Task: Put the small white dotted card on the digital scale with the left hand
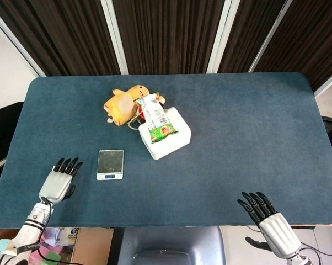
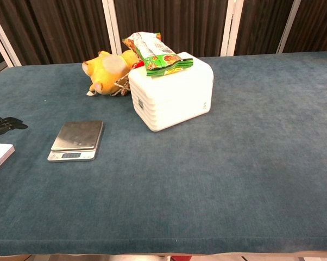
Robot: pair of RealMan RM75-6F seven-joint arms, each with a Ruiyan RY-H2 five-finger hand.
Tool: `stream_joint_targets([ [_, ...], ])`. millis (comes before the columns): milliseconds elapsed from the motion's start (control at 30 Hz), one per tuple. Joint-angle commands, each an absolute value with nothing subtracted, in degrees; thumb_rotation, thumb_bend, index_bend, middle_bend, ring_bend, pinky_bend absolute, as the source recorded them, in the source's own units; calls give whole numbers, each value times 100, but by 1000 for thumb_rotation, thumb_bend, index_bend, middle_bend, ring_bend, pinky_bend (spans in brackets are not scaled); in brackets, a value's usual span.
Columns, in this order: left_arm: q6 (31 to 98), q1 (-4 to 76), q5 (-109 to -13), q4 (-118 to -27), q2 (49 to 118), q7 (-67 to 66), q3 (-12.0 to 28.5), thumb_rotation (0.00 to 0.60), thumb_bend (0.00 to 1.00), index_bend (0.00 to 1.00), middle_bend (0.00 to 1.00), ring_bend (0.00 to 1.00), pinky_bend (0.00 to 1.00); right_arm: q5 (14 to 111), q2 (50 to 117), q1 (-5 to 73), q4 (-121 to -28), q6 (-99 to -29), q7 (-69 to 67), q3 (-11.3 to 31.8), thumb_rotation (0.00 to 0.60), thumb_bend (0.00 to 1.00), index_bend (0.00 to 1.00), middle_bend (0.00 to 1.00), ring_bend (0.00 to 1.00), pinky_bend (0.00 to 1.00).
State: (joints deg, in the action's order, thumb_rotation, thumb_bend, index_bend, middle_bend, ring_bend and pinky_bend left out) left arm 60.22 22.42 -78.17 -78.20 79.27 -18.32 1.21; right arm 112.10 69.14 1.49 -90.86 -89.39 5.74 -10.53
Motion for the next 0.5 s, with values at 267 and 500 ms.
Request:
stream_joint_targets([
  [267,5472,2449,-7582,-7281,7814,-1728,12,600,447,67,0,0,0,11185,6928,168,-9108,-8861,627,-1057,600,180,0,0,0,0],
  [500,5443,2419,-7540,-6934,7954,-1557,-21,600,449,152,76,0,0,11180,6933,170,-9114,-8848,649,-1060,600,180,0,0,0,0],
])
